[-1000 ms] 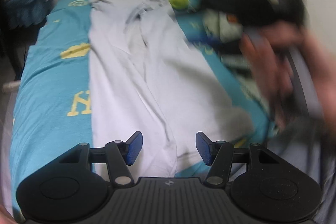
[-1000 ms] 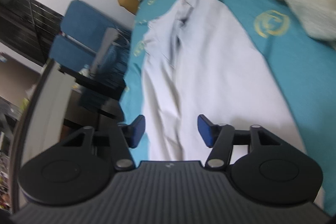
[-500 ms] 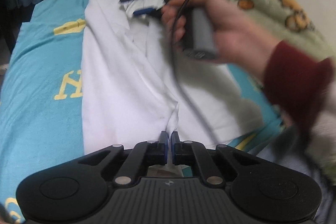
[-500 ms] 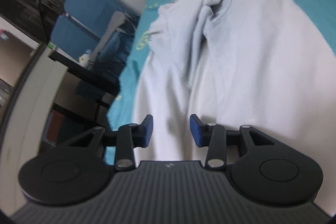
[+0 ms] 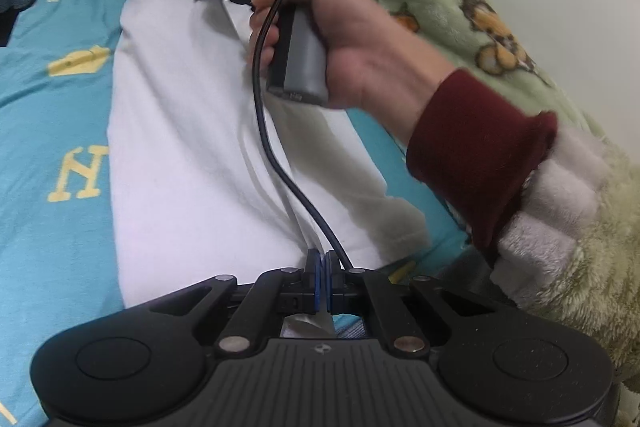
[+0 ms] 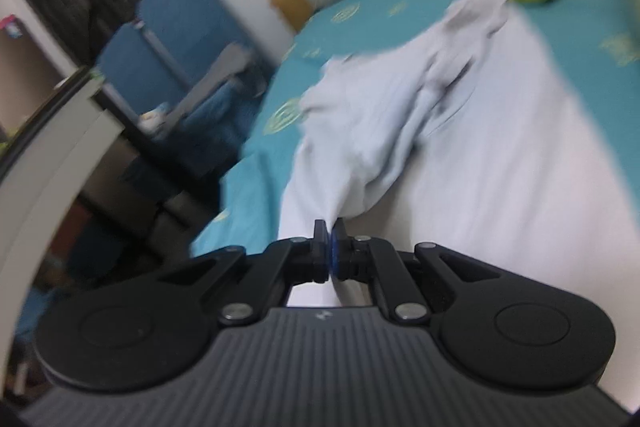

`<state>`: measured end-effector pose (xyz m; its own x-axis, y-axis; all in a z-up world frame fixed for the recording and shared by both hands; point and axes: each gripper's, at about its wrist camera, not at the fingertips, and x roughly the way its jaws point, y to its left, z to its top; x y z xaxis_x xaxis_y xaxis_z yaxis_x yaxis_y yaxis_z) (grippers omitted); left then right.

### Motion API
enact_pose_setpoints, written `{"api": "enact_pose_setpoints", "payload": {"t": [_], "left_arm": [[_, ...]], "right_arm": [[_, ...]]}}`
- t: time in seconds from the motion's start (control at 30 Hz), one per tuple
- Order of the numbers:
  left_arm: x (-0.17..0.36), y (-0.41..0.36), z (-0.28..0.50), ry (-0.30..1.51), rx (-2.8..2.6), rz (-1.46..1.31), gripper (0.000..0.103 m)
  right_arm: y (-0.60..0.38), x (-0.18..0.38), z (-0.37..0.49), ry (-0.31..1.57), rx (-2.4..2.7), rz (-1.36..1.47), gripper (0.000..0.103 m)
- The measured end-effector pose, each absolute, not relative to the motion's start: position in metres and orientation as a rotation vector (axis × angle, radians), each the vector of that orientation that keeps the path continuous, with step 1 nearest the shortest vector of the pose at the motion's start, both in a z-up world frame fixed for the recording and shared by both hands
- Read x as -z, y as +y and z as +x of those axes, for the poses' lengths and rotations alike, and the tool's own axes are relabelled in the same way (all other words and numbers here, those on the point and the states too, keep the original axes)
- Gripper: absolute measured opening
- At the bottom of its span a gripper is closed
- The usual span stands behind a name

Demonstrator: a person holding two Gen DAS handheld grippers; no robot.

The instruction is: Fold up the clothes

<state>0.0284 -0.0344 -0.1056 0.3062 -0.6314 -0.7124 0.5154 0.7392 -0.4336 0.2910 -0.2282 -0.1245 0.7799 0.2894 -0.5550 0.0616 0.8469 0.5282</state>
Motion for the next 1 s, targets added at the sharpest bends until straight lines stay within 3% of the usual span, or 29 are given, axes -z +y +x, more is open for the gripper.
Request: {"api": "enact_pose_setpoints", "payload": {"t": [0.2, 0.27, 0.33, 0.4, 0.43, 0.47, 0.5, 0.53, 0.77, 1.0], "left_arm": [[0.117, -0.041, 0.036, 1.047, 0.720, -0.102, 0.004], [0.115, -0.038, 0.038, 1.036, 0.700, -0.111, 0.014], [0.111, -0.034, 0.039, 1.011, 0.683, -0.117, 0.038], [0.104, -0.024, 0.041, 0.981, 0.667, -0.134, 0.057], [0.101, -0.021, 0.041, 0.966, 0.658, -0.144, 0.066], [0.097, -0.018, 0.041, 0.949, 0.651, -0.154, 0.071], [0.092, -0.015, 0.041, 0.925, 0.658, -0.170, 0.081], [0.086, -0.012, 0.041, 0.900, 0.664, -0.184, 0.085], [0.065, 0.001, 0.028, 0.810, 0.673, -0.187, 0.091], [0.065, 0.023, 0.042, 0.824, 0.560, -0.265, 0.095]], "right_arm": [[-0.241, 0.160, 0.298, 0.764, -0.087, 0.576, 0.007], [-0.237, 0.162, 0.297, 0.771, -0.097, 0.580, 0.008], [-0.235, 0.155, 0.294, 0.781, -0.113, 0.566, 0.008], [-0.235, 0.144, 0.286, 0.782, -0.124, 0.550, 0.012], [-0.236, 0.138, 0.280, 0.777, -0.125, 0.544, 0.029], [-0.238, 0.131, 0.271, 0.767, -0.124, 0.540, 0.063], [-0.240, 0.124, 0.262, 0.749, -0.122, 0.533, 0.079], [-0.242, 0.116, 0.251, 0.718, -0.123, 0.521, 0.090], [-0.270, 0.067, 0.179, 0.696, -0.043, 0.513, 0.088], [-0.318, 0.069, 0.097, 0.793, 0.088, 0.584, 0.088]]}}
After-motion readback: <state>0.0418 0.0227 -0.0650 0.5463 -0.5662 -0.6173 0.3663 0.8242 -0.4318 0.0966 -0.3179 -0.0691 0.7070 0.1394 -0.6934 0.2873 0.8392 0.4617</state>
